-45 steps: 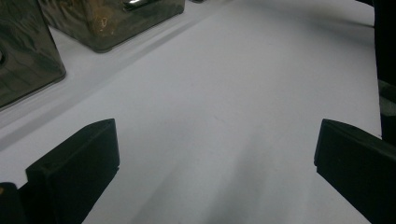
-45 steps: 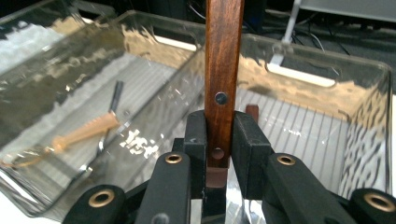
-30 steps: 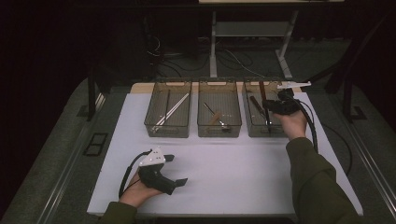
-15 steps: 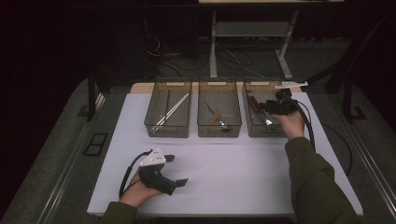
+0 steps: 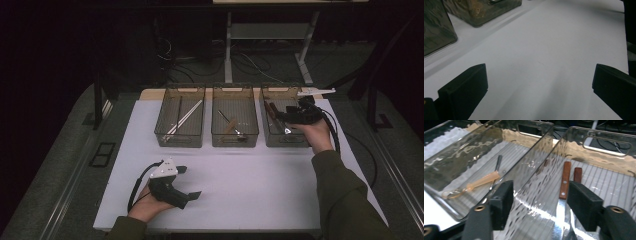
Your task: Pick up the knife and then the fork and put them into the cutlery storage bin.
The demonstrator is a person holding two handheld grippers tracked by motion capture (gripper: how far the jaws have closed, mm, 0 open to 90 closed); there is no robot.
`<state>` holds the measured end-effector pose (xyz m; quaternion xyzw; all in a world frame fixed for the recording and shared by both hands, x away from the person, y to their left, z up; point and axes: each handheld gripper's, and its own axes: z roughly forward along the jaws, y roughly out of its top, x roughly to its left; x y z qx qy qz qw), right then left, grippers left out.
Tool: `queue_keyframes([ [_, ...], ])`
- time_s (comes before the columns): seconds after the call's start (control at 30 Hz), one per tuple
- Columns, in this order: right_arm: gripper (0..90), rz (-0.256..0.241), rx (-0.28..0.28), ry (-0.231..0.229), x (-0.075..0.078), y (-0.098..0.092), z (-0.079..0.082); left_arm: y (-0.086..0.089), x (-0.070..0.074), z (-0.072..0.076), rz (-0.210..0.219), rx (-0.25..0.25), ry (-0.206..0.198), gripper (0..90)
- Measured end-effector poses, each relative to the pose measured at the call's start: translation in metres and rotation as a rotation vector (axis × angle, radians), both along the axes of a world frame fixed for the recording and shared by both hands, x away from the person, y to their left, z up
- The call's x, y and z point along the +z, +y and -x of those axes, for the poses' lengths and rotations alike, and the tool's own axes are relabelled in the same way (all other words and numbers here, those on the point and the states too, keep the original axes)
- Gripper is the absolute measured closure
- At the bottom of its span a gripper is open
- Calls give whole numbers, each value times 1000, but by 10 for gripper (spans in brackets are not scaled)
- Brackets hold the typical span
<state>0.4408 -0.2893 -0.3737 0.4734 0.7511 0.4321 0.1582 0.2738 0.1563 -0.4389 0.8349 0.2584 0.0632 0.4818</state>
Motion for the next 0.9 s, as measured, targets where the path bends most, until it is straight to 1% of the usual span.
queue_keyframes([
  [0.07, 338, 9, 7, -2, 0, 0, 4, 0, 0, -1, -2, -1, 0, 0],
  [0.2, 298, -15, 14, -10, 1, -3, 12, 0, -1, -1, -1, 2, 1, 0],
  [0.27, 276, -17, 13, -19, 1, -4, 16, 0, -1, -1, 1, 4, 3, 0],
  [0.33, 249, -17, 13, -13, 0, -4, 20, 0, -1, -2, 0, 6, 4, 0],
  [0.4, 229, -11, 18, -23, 0, -5, 25, 0, -1, -2, -1, 7, 5, 0],
  [0.47, 219, -21, 26, -30, 0, -6, 30, 0, -1, -2, -4, 8, 4, 0],
  [0.53, 201, -33, 39, -35, 0, -6, 36, 0, -1, -2, -5, 10, 2, 0],
  [0.6, 194, -26, 50, -45, 0, -6, 42, 1, 0, -2, -3, 13, 0, 0],
  [0.67, 183, -22, 68, -56, -1, -5, 49, 1, 0, -2, -5, 13, -1, 0],
  [0.8, 179, -31, 113, -89, -2, -3, 64, 1, -1, -2, -9, 11, -2, 0],
  [0.9, 178, -36, 141, -98, -5, 0, 76, 1, -1, -2, -10, 12, -1, 0],
])
